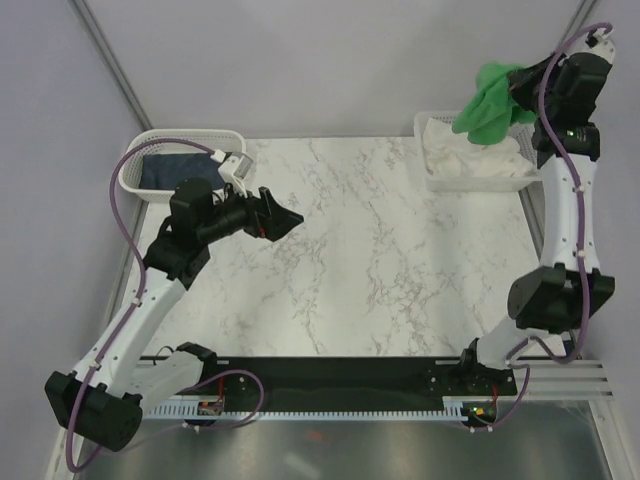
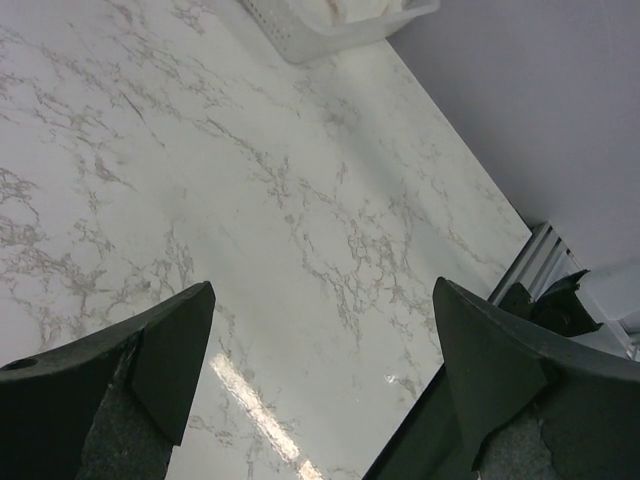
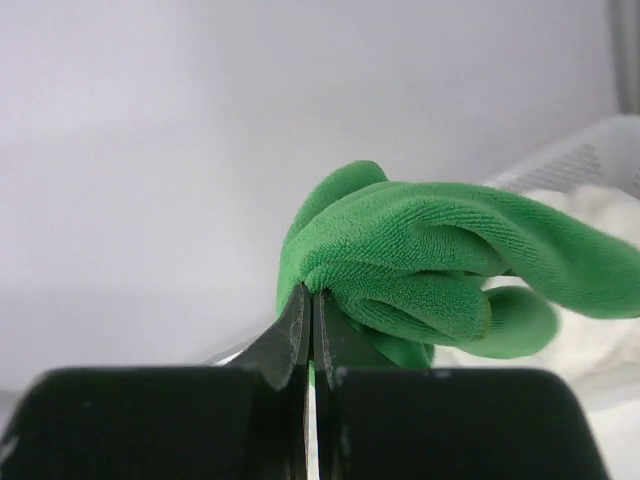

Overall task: Fold and stack the towels
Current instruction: Move the towel to the center of the board, then flatten out the crumpled towel

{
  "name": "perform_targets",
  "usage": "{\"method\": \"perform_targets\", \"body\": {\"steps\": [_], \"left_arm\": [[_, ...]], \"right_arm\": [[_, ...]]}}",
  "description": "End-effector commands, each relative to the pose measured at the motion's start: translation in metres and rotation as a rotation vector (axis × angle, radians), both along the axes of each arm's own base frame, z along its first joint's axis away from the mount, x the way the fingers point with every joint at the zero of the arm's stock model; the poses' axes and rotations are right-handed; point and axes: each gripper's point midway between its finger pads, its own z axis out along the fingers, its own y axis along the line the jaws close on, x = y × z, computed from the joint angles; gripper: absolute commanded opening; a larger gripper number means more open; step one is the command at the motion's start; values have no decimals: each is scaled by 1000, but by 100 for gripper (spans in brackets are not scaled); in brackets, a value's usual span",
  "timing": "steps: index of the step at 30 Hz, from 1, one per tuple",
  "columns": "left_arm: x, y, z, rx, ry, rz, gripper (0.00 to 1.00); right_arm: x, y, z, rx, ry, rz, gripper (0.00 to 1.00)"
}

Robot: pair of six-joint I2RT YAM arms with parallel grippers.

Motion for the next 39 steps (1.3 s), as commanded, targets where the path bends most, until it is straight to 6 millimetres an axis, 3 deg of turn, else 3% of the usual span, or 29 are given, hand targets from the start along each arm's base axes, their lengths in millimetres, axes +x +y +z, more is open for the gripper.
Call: {"method": "perform_targets", "body": {"steps": [1, 3, 4, 6, 7, 9, 10, 12, 13, 15, 18, 19, 21, 24, 25, 27, 28, 30, 33, 39], "left_arm": [[0, 6, 32, -32, -28, 46, 97], [1, 10, 29, -12, 2, 73, 95], [1, 12, 28, -7, 12, 85, 94], [2, 18, 19, 18, 48, 124, 94], [2, 21, 13, 29, 71, 140, 93], [2, 26, -4, 51, 118, 173, 92], [2, 27, -10, 54, 133, 178, 92], [1, 28, -32, 72, 191, 188, 92], [1, 28, -40, 78, 212, 188, 92], [2, 28, -59, 100, 257, 189, 91], [3, 26, -72, 112, 300, 184, 90], [4, 23, -77, 115, 317, 171, 89], [6, 20, -81, 119, 331, 159, 89], [14, 16, -96, 125, 383, 163, 88], [17, 14, -99, 123, 393, 164, 88], [29, 9, -111, 117, 426, 171, 86], [33, 7, -115, 115, 439, 173, 85], [43, 3, -124, 110, 464, 180, 84], [50, -1, -130, 101, 484, 181, 83], [51, 0, -134, 100, 482, 190, 83]], "right_arm": [[-57, 97, 22, 0, -14, 323, 0], [-80, 143, 16, 17, -3, 466, 0], [-103, 184, 1, 30, 34, 566, 0], [-127, 219, -21, 68, 75, 662, 0], [-150, 241, -50, 88, 126, 712, 0], [-166, 244, -86, 120, 201, 654, 2], [-189, 250, -130, 127, 284, 658, 7], [-205, 249, -174, 112, 362, 651, 19], [-217, 244, -210, 84, 446, 645, 28], [-226, 234, -235, 41, 525, 620, 39], [-225, 220, -236, -35, 555, 569, 51], [-217, 211, -227, -82, 537, 524, 56], [-209, 201, -218, -126, 541, 471, 61], [-188, 194, -229, -185, 577, 423, 62], [-180, 195, -246, -191, 621, 415, 62], [-164, 196, -258, -188, 625, 387, 62], [-158, 198, -277, -192, 665, 387, 61], [-145, 200, -290, -196, 671, 373, 59], [-134, 196, -324, -176, 729, 342, 59], [-126, 197, -362, -150, 765, 320, 59]]}}
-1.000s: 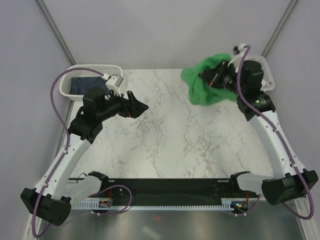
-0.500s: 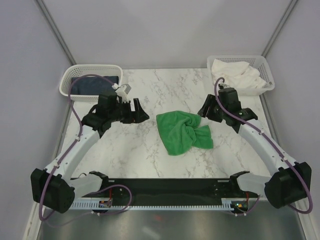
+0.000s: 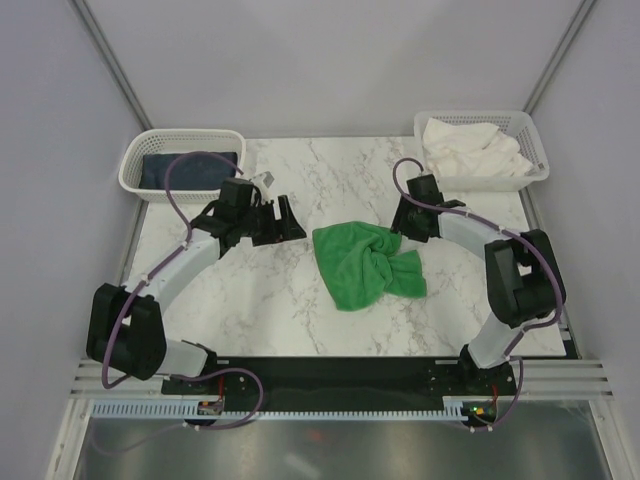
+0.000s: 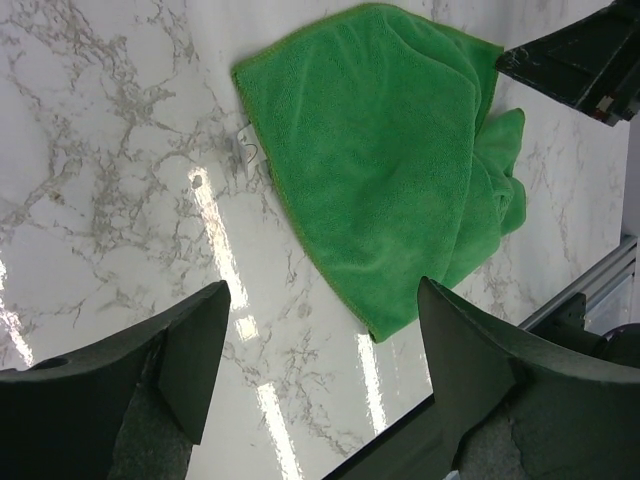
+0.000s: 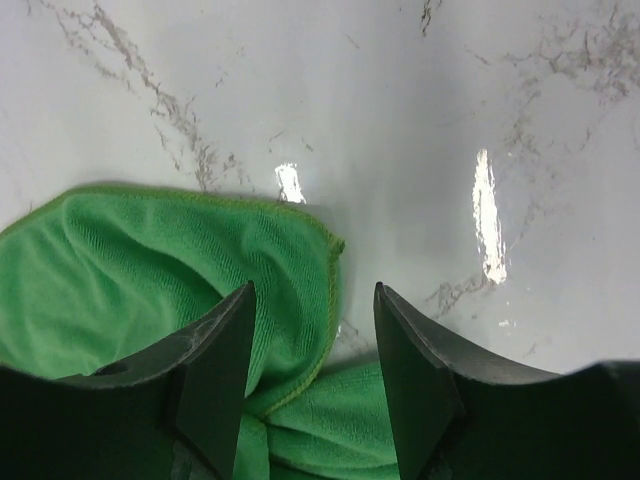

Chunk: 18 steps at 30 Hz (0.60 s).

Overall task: Fold and stack the towels
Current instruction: Flatten out the crumpled towel

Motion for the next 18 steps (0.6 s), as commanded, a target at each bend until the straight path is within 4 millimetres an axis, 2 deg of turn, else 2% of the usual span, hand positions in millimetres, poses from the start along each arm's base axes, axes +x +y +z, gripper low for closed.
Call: {"method": "perform_targets", "body": {"steps": [1, 5, 6, 8, 9, 10, 11, 12, 13, 14, 15, 17, 18], "left_arm": [[12, -7, 26, -61, -75, 14, 83], [9, -4, 27, -65, -89, 21, 83], [9, -4, 29, -64, -98, 24, 83], [10, -1, 33, -53, -123, 30, 83], [10, 0, 34, -50, -127, 28, 83], [13, 0, 40, -46, -148, 27, 83], [14, 1, 43, -41, -155, 23, 83], [15, 1, 47, -42, -167, 22, 83], [19, 1, 56, -40, -196, 21, 83], [21, 1, 63, -42, -218, 19, 83], [23, 0, 70, -50, -240, 13, 84], [24, -10, 93, -85, -311, -56, 84], [26, -13, 103, -99, -347, -83, 84]], "right_arm": [[19, 2, -12, 23, -53, -35, 59], [24, 8, -33, 52, -49, -5, 56], [26, 6, -36, 50, -43, -5, 50], [32, 5, -32, 48, -60, 19, 34], [42, 4, -17, 51, -97, 28, 12], [48, 6, -4, 55, -126, 48, 1], [47, 12, 10, 61, -137, 126, 0], [61, 21, 55, 89, -230, 172, 0], [63, 29, 80, 109, -272, 221, 0], [55, 44, 104, 171, -290, 309, 0], [56, 51, 160, 186, -417, 391, 0], [39, 67, 214, 244, -536, 527, 0], [20, 75, 259, 277, -638, 623, 0]]}}
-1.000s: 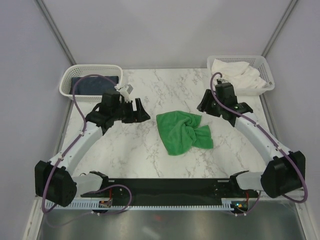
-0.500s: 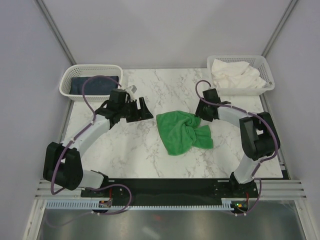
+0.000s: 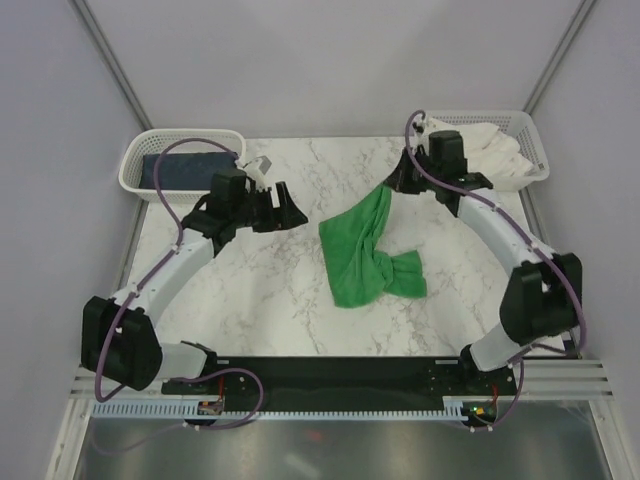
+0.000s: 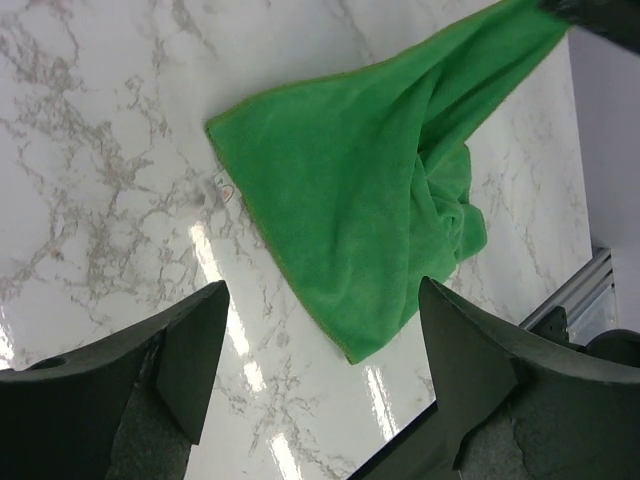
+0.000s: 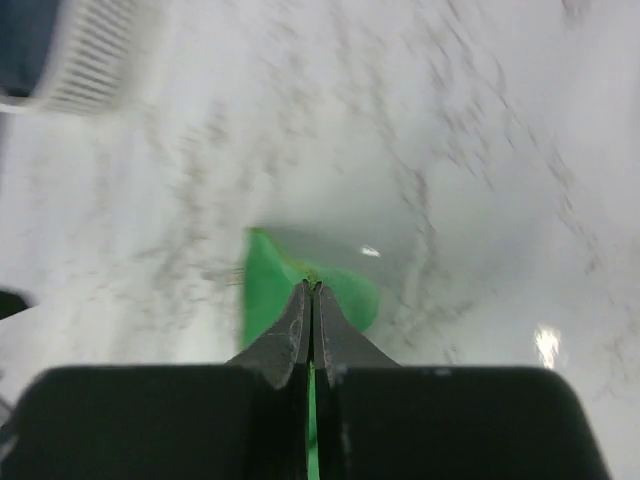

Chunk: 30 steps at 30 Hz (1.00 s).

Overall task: Fold and stack the towels
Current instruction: Flatten out the crumpled towel

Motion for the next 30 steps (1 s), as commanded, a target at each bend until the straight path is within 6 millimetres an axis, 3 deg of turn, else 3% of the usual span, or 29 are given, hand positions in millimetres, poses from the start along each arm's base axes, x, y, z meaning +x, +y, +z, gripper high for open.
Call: {"method": "perform_targets", "body": {"steps": [1, 2, 3, 5, 11, 15, 16, 20, 22, 24, 27, 28, 29, 30], "left_arm": [[14, -16, 78, -67, -271, -129, 84], [14, -19, 87, -75, -303, -161, 84], [14, -23, 93, -83, -329, -194, 85], [12, -30, 111, -96, -392, -265, 85], [7, -53, 133, -144, -526, -480, 86], [-1, -68, 161, -225, -581, -629, 86], [-2, -71, 164, -246, -594, -668, 87], [-13, -79, 179, -306, -615, -793, 88], [-16, -80, 187, -324, -621, -821, 89], [-12, -82, 186, -344, -575, -809, 89], [-16, -79, 174, -346, -529, -787, 88], [0, -75, 165, -303, -494, -664, 88], [16, -67, 162, -247, -502, -543, 88], [34, -55, 145, -186, -452, -400, 88]], "right_arm": [[-40, 36, 177, 132, -427, 339, 0], [-50, 36, 187, 129, -433, 361, 0], [-62, 37, 214, 138, -492, 402, 0], [-78, 39, 239, 156, -525, 441, 0], [-125, 50, 296, 235, -627, 609, 0], [-164, 58, 316, 330, -637, 803, 0], [-185, 61, 320, 377, -628, 908, 0], [-211, 61, 318, 412, -626, 1010, 0], [-209, 60, 312, 412, -606, 983, 0], [-198, 59, 294, 401, -561, 913, 0], [-163, 56, 257, 365, -457, 736, 0], [-149, 57, 241, 361, -414, 713, 0], [-138, 58, 238, 350, -405, 692, 0], [-123, 57, 234, 328, -404, 658, 0]]}}
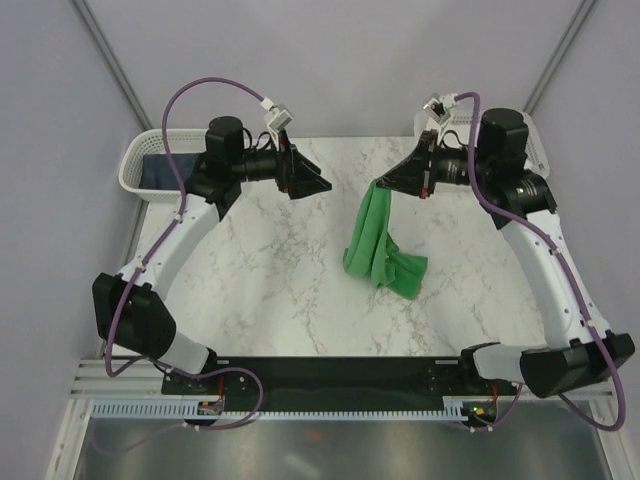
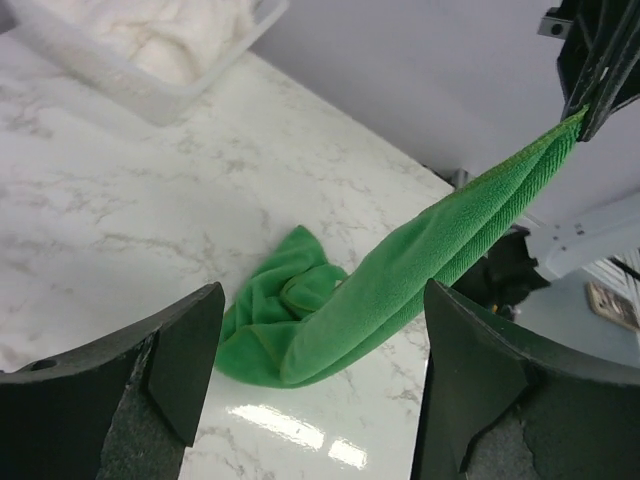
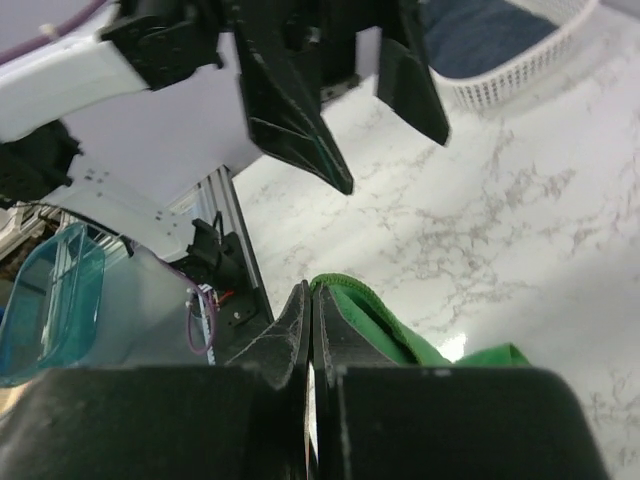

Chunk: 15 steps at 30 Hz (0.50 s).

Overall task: Fold and stack the towels
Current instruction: Flatten out the crumpled towel

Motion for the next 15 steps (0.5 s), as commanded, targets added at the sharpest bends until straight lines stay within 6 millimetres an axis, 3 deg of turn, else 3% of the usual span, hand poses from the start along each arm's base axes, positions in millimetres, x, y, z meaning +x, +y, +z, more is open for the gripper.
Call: {"method": "perform_targets", "body": {"steps": [1, 2, 3, 4, 5, 6, 7, 9, 10, 12, 13, 15], "left_arm": [[42, 37, -23, 69, 110, 374, 88], [51, 50, -31, 77, 180, 466, 88], [63, 71, -48, 117, 269, 601, 88], [73, 96, -56, 110, 335, 686, 88], [75, 107, -61, 99, 385, 720, 85], [73, 116, -71, 83, 453, 750, 84], [73, 129, -69, 70, 453, 784, 84], [70, 141, -72, 110, 414, 835, 85], [68, 145, -76, 128, 415, 855, 85], [66, 157, -83, 146, 434, 889, 85], [61, 162, -80, 139, 437, 901, 85], [55, 174, -90, 141, 463, 941, 84]], "right_arm": [[55, 0, -4, -34, 3, -131, 0], [81, 6, -16, -46, 46, -140, 0], [98, 9, -16, -54, 50, -167, 0], [106, 13, 5, -56, 12, -168, 0], [127, 31, -21, -99, 70, -149, 0], [133, 41, -29, -133, 84, -143, 0], [148, 47, -48, -225, 97, -158, 0], [132, 79, -69, -321, 99, -86, 0], [109, 98, -90, -394, 115, -27, 0], [85, 110, -111, -459, 68, 23, 0], [53, 109, -139, -527, 89, 41, 0], [26, 105, -163, -560, 109, 45, 0]]}}
